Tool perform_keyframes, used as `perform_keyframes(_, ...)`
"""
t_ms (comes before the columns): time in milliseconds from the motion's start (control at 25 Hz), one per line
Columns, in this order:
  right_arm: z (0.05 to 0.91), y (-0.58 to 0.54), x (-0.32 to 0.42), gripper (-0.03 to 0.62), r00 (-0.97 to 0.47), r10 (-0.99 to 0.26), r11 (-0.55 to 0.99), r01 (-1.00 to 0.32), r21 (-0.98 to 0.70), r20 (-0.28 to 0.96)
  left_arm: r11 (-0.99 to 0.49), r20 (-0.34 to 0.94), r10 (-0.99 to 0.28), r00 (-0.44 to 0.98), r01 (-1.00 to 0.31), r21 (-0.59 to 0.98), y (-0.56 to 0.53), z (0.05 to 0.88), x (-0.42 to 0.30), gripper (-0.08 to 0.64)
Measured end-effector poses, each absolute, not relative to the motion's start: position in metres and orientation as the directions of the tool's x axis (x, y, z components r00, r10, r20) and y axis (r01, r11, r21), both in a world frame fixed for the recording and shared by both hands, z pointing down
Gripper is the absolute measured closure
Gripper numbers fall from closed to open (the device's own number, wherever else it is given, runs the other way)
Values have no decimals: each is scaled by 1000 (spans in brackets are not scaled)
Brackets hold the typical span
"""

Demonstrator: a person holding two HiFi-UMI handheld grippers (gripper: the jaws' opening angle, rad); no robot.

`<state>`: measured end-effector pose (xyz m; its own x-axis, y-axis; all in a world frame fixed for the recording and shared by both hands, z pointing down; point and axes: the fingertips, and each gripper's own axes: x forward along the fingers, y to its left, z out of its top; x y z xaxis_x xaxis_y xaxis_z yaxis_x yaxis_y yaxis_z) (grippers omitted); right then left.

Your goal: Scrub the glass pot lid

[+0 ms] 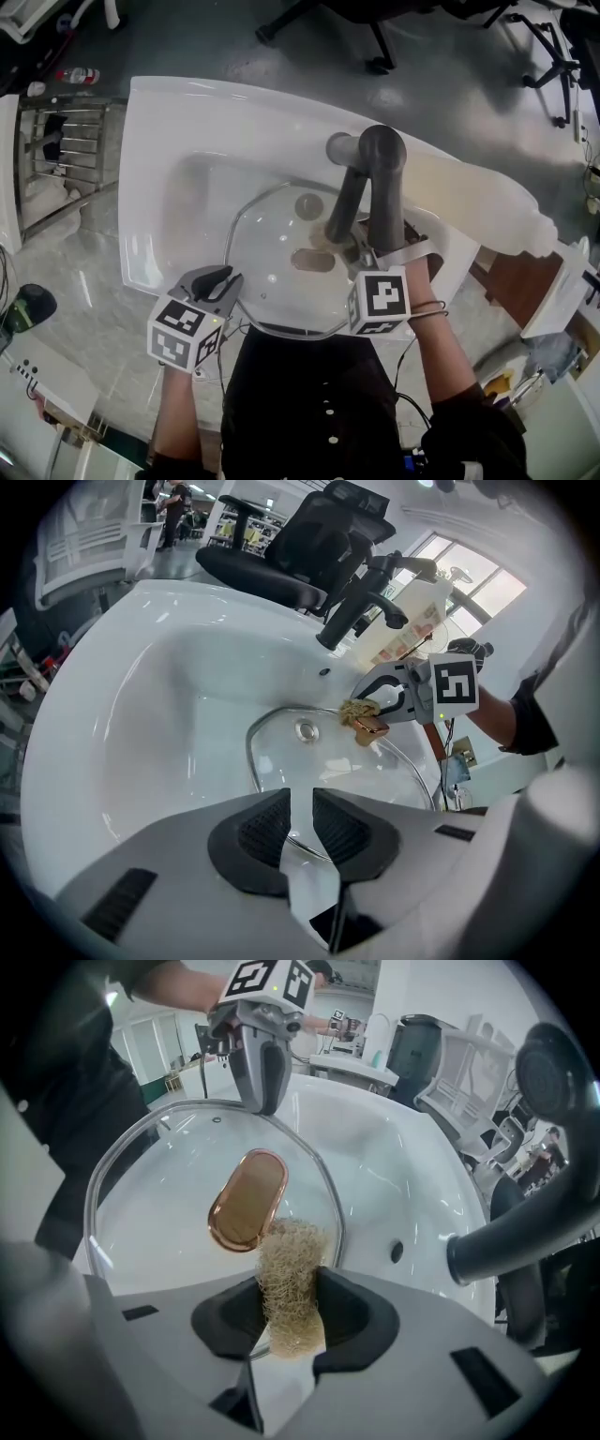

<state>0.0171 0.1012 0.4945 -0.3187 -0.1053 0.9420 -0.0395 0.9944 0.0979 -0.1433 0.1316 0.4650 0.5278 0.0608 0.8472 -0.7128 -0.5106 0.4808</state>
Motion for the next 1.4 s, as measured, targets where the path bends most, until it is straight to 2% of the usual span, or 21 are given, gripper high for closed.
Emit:
perform_keyframes(320, 493, 120, 40, 446, -293, -115, 993, -25, 113, 949, -521, 854, 48, 518, -716, 464, 132, 466, -145, 468)
perform_keyframes(920, 481, 171, 78, 446, -267, -61, 997, 21, 69, 962, -492, 840, 14, 542, -728, 478, 131, 466, -144, 474)
perform_keyframes(1160, 464, 162, 72, 445, -280, -142, 990, -19, 142, 950, -476, 840, 10, 543, -736, 481, 131, 465, -143, 482)
perform_keyframes(1400, 405, 164, 6, 445, -427, -237, 970, -55, 236, 873, -428, 849, -3, 528, -768, 476, 124, 466, -149, 471)
